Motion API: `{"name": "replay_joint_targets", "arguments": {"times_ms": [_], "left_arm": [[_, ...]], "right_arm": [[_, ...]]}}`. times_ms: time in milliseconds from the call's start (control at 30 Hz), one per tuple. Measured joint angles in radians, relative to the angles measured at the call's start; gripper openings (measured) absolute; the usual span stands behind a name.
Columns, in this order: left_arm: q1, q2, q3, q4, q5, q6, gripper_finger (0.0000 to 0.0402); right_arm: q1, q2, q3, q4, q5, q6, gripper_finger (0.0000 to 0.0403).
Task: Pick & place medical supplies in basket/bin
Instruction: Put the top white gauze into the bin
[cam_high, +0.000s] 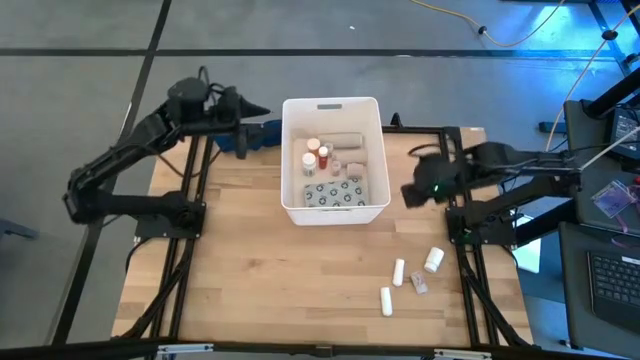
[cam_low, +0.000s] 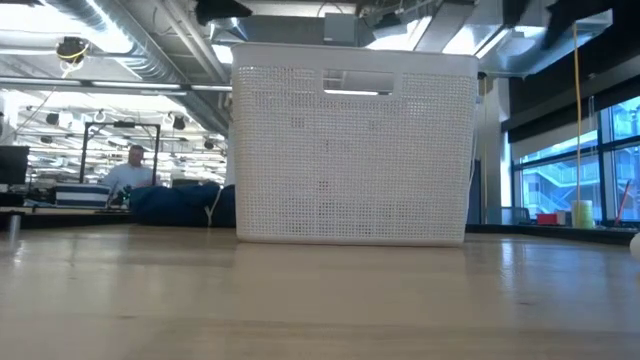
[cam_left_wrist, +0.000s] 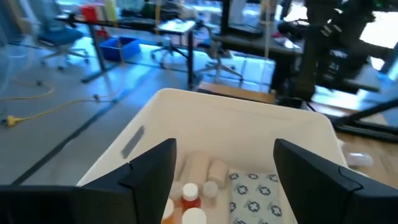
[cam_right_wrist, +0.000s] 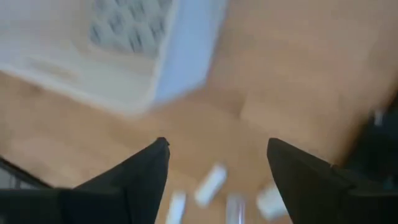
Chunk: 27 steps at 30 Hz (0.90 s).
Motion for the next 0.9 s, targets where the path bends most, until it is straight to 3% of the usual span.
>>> {"name": "replay_joint_targets", "arguments": {"times_ms": [200, 433, 633, 767, 900], "left_arm": [[0.0, -0.079, -0.064, 0.017, -0.049, -0.047, 0.026], [0.0, -0.088, -0.069, 0.011, -0.048, -0.099, 0.0262], [0.0, -0.085, -0.069, 0.011, -0.048, -0.102, 0.0261], [0.0, -0.085, -0.068, 0.01, -0.048, -0.102, 0.0262], [0.0, -0.085, -0.068, 0.005, -0.048, -0.102, 0.026]], "right_arm": [[0.151, 0.098, 0.0, -0.011, -0.102, 0.19, 0.026], [0.301, 0.246, 0.0, 0.04, -0.066, 0.382, 0.0259], [0.363, 0.382, -0.005, 0.096, -0.055, 0.466, 0.0259], [0.38, 0.401, -0.102, 0.199, -0.108, 0.493, 0.0259], [0.402, 0.352, -0.246, 0.385, -0.081, 0.572, 0.0259]]}}
